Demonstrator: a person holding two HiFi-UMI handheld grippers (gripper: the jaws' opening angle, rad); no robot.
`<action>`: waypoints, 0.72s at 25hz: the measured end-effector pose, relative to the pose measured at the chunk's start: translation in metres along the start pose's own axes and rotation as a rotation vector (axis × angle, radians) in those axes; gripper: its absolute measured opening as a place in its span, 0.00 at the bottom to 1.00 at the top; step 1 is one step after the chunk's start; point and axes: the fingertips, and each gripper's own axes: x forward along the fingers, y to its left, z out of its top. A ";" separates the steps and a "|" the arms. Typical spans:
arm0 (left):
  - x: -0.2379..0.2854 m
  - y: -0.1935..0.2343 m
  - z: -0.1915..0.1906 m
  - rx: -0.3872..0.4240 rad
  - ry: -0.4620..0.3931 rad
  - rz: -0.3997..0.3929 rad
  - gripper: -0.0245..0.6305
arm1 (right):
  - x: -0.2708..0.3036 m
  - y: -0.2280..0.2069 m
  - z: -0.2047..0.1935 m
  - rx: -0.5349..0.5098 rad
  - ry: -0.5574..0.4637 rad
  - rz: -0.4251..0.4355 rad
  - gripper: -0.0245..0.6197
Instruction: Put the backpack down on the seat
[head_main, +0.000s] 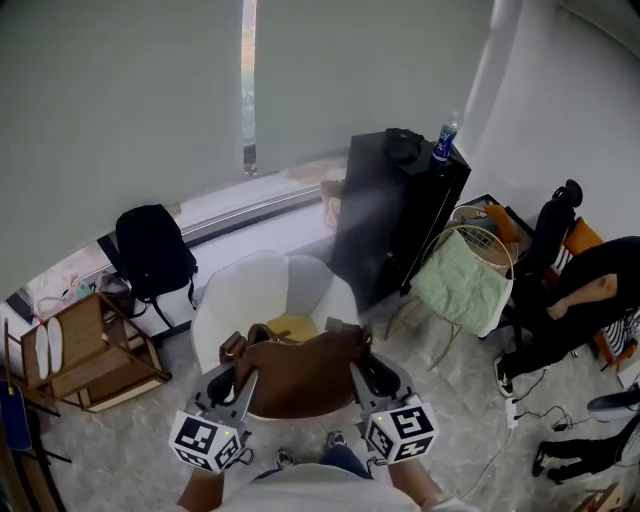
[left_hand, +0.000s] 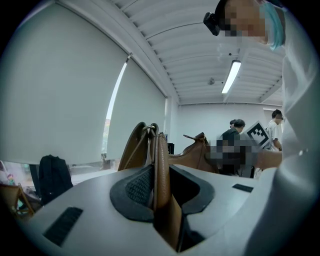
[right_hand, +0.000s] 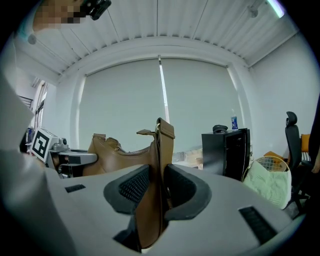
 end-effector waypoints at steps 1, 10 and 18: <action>0.006 0.000 0.001 0.001 -0.001 0.008 0.20 | 0.004 -0.006 0.001 -0.001 0.000 0.007 0.24; 0.067 -0.012 0.010 -0.007 -0.001 0.099 0.20 | 0.036 -0.072 0.015 -0.019 0.007 0.092 0.24; 0.105 -0.025 0.007 -0.038 0.000 0.194 0.20 | 0.058 -0.115 0.021 -0.025 0.021 0.184 0.24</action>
